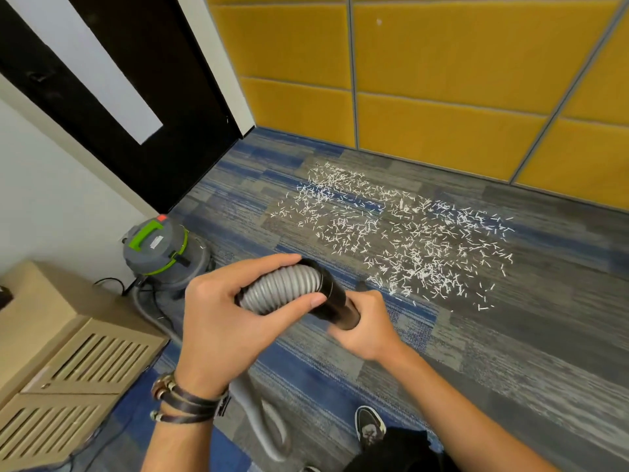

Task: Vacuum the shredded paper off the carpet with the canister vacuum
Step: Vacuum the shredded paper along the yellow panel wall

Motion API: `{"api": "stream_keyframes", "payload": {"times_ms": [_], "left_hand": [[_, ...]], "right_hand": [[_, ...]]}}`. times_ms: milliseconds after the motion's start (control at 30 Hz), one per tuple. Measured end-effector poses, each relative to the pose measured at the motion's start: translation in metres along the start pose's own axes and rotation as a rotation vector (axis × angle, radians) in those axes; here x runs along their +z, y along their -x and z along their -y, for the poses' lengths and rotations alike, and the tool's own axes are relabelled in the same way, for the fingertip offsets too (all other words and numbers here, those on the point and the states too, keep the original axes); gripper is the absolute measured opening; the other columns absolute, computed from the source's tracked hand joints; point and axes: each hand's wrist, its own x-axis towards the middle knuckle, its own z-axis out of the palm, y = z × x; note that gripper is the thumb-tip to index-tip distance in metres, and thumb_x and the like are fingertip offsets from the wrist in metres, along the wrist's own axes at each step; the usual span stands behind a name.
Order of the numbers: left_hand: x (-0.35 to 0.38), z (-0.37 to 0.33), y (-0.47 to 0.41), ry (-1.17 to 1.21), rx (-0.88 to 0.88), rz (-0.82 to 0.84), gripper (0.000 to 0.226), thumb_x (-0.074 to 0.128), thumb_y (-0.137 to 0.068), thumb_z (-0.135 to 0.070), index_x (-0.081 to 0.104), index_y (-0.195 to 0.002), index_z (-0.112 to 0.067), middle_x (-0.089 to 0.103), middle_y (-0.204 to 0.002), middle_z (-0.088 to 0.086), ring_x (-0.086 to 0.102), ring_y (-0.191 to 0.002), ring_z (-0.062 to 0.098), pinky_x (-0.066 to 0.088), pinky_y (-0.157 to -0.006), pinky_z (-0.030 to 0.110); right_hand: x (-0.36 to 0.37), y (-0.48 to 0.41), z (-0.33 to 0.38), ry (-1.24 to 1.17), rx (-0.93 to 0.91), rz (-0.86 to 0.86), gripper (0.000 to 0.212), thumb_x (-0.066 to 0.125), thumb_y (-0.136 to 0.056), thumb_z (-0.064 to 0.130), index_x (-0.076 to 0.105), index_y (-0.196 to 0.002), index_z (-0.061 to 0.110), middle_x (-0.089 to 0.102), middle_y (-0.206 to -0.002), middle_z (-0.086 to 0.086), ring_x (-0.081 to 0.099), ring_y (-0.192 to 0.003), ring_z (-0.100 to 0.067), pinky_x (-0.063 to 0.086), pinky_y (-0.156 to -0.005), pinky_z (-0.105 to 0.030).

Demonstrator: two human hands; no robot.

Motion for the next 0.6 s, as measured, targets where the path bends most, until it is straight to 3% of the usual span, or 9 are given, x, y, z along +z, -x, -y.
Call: {"api": "stream_keyframes", "payload": {"times_ms": [233,467,600], "left_hand": [[0.013,0.001,0.008,0.042,-0.064,0.060,0.044,0.092,-0.069,-0.051,0.082,-0.106,-0.030,0.080,-0.099,-0.017,0.077,-0.092,0.006,0.062,-0.085,0.034],[0.011,-0.011,0.038,0.043,-0.054,0.029,0.046,0.098,-0.069,-0.046,0.083,-0.108,-0.028,0.080,-0.102,-0.018,0.076,-0.096,0.003,0.059,-0.087,0.026],[-0.003,-0.015,0.061,-0.015,-0.042,0.013,0.045,0.097,-0.069,-0.048,0.083,-0.108,-0.030,0.079,-0.101,-0.020,0.075,-0.094,0.000,0.058,-0.088,0.025]], "right_hand": [[-0.016,0.012,0.003,0.032,0.042,0.058,0.035,0.070,-0.069,0.014,0.044,-0.056,0.034,0.047,-0.048,0.016,0.039,-0.043,-0.006,0.028,-0.049,-0.016],[-0.024,0.042,0.009,0.044,0.047,0.077,0.035,0.070,-0.067,0.009,0.044,-0.055,0.030,0.047,-0.046,0.017,0.038,-0.042,-0.005,0.027,-0.048,-0.014],[-0.007,0.055,0.007,0.086,0.056,0.120,0.029,0.070,-0.067,0.009,0.046,-0.055,0.019,0.044,-0.047,0.012,0.037,-0.044,-0.006,0.026,-0.048,-0.018]]}}
